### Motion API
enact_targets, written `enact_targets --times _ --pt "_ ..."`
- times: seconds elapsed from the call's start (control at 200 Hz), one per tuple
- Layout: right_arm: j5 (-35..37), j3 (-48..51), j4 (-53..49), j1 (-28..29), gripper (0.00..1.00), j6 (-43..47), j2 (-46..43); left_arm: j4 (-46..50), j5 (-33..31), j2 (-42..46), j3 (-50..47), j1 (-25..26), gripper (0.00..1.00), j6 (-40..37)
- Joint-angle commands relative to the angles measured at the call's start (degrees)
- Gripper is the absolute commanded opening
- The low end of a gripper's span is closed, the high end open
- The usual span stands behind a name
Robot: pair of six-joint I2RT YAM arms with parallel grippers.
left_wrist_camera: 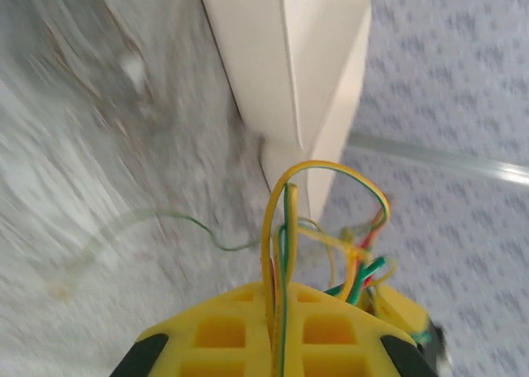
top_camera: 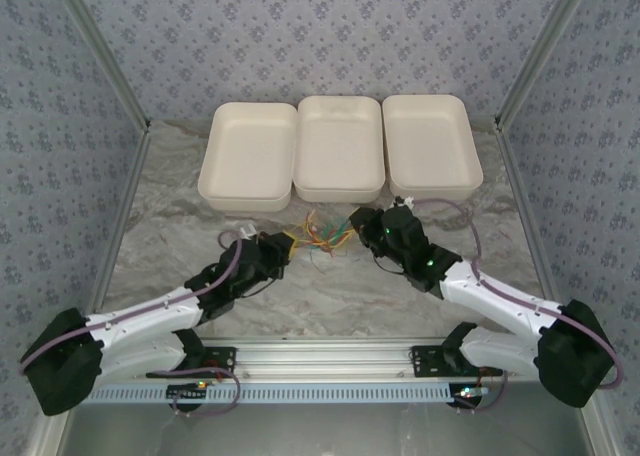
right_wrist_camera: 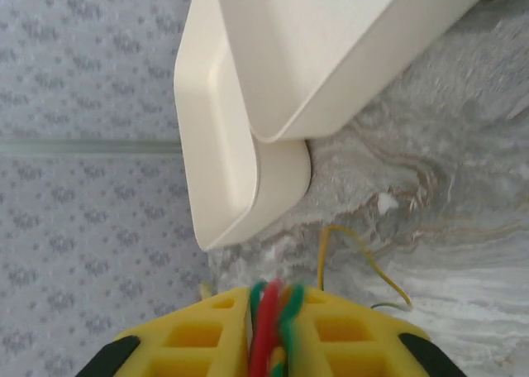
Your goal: Untangle the cables
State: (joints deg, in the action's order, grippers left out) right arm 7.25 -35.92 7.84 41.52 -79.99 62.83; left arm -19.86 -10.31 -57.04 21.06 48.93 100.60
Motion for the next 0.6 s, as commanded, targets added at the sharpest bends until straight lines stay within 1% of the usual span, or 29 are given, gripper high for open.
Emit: enact_targets --times 0.0,0.065,0.11,0.13,0.16,0.185,0.205,0.23,0.275,0.36,0.435,0.52,0.595 --pt "5.9 -0.4 -10.4 -0.9 0.27 3.6 1.0 9.0 -2.8 0.2 -0.3 -2.5 0.00 -3.0" --pt "5.4 0.0 -10.3 -0.7 0.31 4.1 1.4 8.1 -2.2 -0.3 -0.5 -2.8 0.00 -4.1" --pt "4.8 0.0 -10.0 -0.7 0.31 4.7 1.8 7.7 -2.0 -0.9 -0.4 -2.9 0.00 -4.9" --pt "4.5 0.0 -9.8 -0.7 0.27 5.0 2.0 7.5 -1.8 -1.2 -0.4 -3.0 0.00 -5.1" --pt "3.9 -0.2 -9.6 -0.8 0.15 5.3 2.5 7.1 -1.7 -1.7 -0.4 -3.0 0.00 -5.5" --pt "3.7 -0.5 -10.1 -0.9 0.08 5.2 3.0 6.4 -1.5 -2.2 -0.3 -3.0 0.00 -5.9" --pt "3.5 -0.7 -10.4 -1.0 0.05 5.3 3.3 6.0 -1.3 -2.6 -0.3 -3.1 0.00 -6.2" --pt "3.3 -0.8 -10.4 -0.9 0.05 5.3 3.6 5.9 -1.1 -2.9 -0.1 -3.2 0.00 -6.6" --pt "2.9 -0.6 -9.7 -0.9 0.11 5.7 3.9 6.1 -0.8 -3.4 0.4 -3.3 0.00 -7.3" --pt "2.3 -0.4 -7.3 0.3 0.34 7.6 3.7 6.8 -0.5 -3.8 1.1 -3.3 0.00 -8.5" --pt "1.1 -1.5 -5.2 1.8 0.47 11.0 3.9 7.1 -0.2 -3.9 1.5 -3.4 0.00 -9.3" --pt "-1.1 -3.5 -5.2 2.6 0.59 13.6 5.9 7.6 0.2 -4.1 1.8 -3.4 0.00 -10.1" --pt "-4.6 -5.5 -4.5 2.5 0.62 15.2 10.0 7.4 0.7 -4.4 2.2 -3.4 0.00 -10.5"
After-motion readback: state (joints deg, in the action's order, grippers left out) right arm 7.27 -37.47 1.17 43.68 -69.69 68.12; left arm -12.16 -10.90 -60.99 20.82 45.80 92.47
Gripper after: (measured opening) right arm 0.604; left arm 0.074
